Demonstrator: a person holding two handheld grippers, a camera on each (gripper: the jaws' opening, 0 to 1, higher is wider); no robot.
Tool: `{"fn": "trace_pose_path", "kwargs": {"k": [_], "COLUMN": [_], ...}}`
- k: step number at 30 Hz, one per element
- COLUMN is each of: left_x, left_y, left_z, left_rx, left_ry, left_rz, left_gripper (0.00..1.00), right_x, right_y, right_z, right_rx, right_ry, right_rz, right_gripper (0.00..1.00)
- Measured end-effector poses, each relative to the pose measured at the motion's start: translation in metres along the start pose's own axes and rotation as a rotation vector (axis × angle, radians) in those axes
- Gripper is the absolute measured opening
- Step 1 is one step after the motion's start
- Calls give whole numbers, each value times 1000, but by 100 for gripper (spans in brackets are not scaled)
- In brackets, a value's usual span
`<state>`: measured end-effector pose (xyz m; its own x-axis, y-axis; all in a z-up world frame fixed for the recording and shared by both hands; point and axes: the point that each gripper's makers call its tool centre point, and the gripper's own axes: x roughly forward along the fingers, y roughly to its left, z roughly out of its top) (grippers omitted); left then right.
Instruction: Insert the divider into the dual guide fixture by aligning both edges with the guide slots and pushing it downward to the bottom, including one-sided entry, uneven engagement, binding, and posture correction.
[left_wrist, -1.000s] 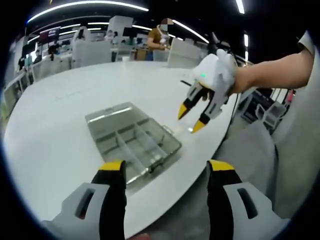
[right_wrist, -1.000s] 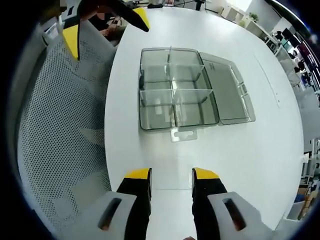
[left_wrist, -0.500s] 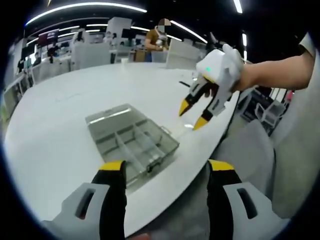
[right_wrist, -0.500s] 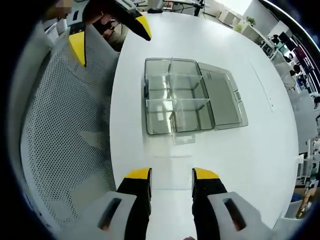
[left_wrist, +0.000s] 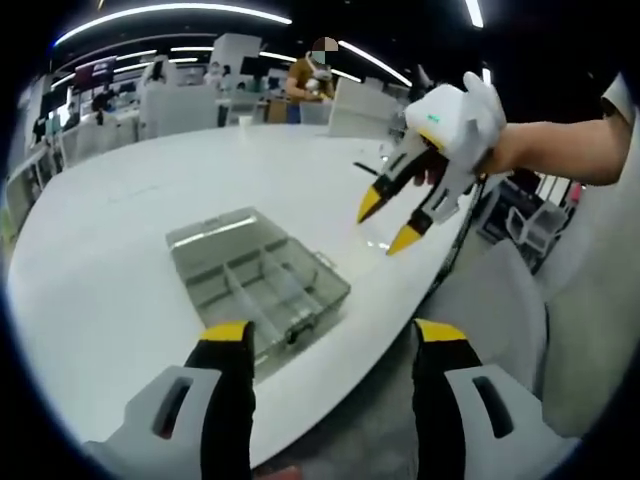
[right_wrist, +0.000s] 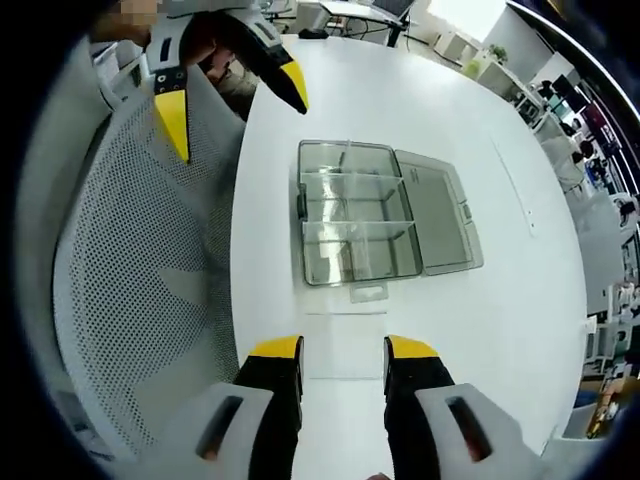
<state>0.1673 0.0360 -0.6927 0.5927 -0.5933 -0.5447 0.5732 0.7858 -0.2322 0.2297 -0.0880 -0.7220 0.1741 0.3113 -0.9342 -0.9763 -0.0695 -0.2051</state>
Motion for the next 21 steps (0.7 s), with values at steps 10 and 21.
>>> {"fn": "trace_pose_path", "kwargs": {"k": [10,21], "left_x": [-1,2], "left_y": [0,-1], "left_z": [1,9], "left_rx": [-8,-2], "left_ry": [3,-1], "left_rz": [-7,-16], "left_gripper": [60,59], "right_x": [-14,-30], "right_y": [0,-2], "right_z": [11,24], "right_rx": [-16,-37], "right_ry": [-30,-64], "right_rz": [-30,-78], "right_gripper": [27,27]}}
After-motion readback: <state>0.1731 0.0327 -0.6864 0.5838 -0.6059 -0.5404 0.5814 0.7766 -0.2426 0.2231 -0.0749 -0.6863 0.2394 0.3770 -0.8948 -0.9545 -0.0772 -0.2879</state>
